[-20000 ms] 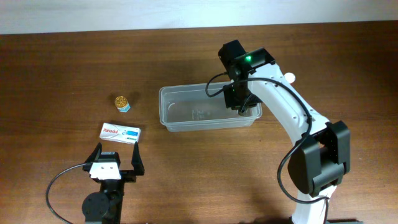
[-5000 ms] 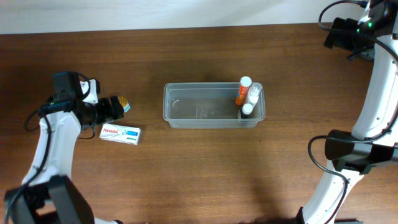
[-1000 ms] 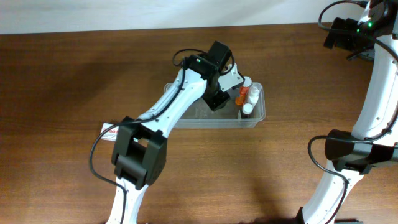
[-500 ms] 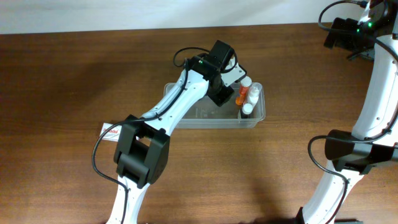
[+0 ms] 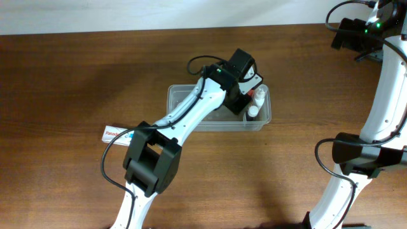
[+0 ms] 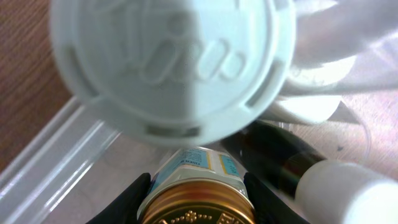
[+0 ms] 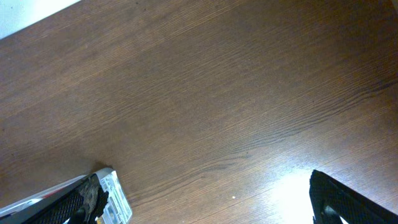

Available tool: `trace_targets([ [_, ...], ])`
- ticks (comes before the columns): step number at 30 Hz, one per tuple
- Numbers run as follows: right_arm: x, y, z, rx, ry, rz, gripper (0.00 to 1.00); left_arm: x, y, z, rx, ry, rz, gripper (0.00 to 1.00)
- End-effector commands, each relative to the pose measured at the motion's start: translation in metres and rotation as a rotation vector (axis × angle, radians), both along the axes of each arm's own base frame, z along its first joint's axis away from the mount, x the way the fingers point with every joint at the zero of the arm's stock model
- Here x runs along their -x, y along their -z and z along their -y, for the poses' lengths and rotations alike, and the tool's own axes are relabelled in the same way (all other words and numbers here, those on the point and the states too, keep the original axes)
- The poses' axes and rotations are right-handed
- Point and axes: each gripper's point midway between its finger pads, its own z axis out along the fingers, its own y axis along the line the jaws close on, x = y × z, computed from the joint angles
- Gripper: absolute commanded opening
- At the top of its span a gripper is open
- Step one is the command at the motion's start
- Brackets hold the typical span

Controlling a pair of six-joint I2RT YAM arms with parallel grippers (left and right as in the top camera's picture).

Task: Pack container
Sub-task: 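Lower the jar into the container beside the orange tube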

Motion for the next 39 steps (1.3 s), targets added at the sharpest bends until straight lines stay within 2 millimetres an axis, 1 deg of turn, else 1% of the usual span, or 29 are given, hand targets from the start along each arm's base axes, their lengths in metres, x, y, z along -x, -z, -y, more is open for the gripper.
trace_targets([
  [1,0.003,-0.008,0.002,0.008,0.015,0.018,0.98,-0.01,0.002,-0.004,-0.028,-0.122,0.018,0.29],
  [3,0.003,-0.008,0.002,0.008,0.015,0.018,0.98,-0.012,0.003,-0.01,-0.046,-0.171,0.023,0.29],
  [7,0.003,-0.008,0.002,0.008,0.015,0.018,0.99,-0.014,0.004,-0.012,-0.053,-0.201,0.022,0.29],
  [10,0.003,-0.008,0.002,0.008,0.015,0.018,0.98,-0.017,0.007,-0.017,-0.067,-0.262,0.024,0.29],
  [18,0.003,-0.008,0.002,0.008,0.015,0.018,0.99,-0.016,0.032,-0.02,-0.085,-0.362,-0.029,0.29],
  [25,0.003,-0.008,0.002,0.008,0.015,0.018,0.98,-0.024,0.032,-0.029,-0.107,-0.465,0.002,0.29],
  [39,0.003,-0.008,0.002,0.008,0.015,0.018,0.98,-0.029,0.029,-0.025,-0.084,-0.466,0.019,0.29],
])
